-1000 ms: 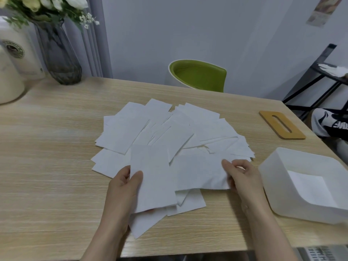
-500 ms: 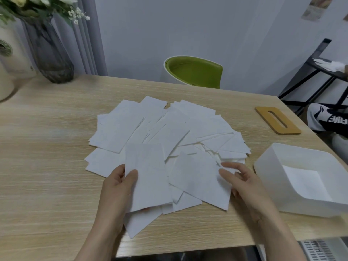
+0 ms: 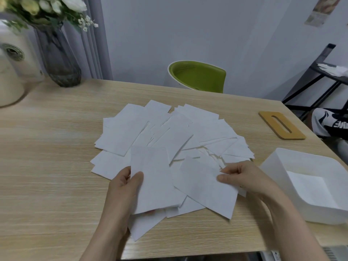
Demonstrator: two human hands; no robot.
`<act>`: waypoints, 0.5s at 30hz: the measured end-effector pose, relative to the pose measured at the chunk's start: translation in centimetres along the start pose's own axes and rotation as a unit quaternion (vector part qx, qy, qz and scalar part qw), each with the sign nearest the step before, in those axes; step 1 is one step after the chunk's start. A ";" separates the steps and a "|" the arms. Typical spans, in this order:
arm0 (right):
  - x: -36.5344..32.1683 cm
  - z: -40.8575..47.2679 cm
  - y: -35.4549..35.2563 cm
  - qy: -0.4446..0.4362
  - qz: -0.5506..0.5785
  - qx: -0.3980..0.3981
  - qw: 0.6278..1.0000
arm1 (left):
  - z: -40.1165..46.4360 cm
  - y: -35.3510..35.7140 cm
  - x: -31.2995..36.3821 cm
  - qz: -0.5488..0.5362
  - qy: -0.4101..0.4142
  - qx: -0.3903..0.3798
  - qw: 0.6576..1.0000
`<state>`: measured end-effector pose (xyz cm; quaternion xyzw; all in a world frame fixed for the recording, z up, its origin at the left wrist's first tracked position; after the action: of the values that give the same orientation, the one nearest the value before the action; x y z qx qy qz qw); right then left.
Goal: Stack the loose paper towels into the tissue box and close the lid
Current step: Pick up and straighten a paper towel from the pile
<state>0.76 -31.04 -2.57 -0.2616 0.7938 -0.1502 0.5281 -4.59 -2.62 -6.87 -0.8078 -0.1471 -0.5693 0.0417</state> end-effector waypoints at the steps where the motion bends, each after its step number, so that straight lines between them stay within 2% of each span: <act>1: 0.1 -0.2 -0.1 -0.008 0.012 0.011 1.000 | -0.1 0.1 0.0 -0.006 0.003 -0.005 1.000; 5: 0.5 -1.5 -0.4 -0.027 0.144 0.063 0.987 | -0.5 1.1 -0.2 -0.057 -0.020 -0.038 0.997; 9: 1.7 -2.7 1.0 0.013 0.321 0.085 0.943 | -0.4 1.3 -0.6 -0.061 -0.031 -0.046 0.997; 15: 0.0 -2.9 5.4 0.025 0.403 0.057 0.913 | 0.0 1.1 -0.8 -0.036 -0.023 -0.038 0.998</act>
<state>-3.28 -26.74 -4.21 0.1149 0.8349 0.0237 0.5378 -4.50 -3.81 -7.49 -0.8160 -0.1556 -0.5565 -0.0134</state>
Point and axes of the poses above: each hand's wrist, its own z-axis towards the middle knuckle, its own y-axis out of the palm, x = y × z, the point moved 6 cm from there along z, towards the middle knuckle, and after that the axes turned 3 degrees about z, right-handed, at the moved point
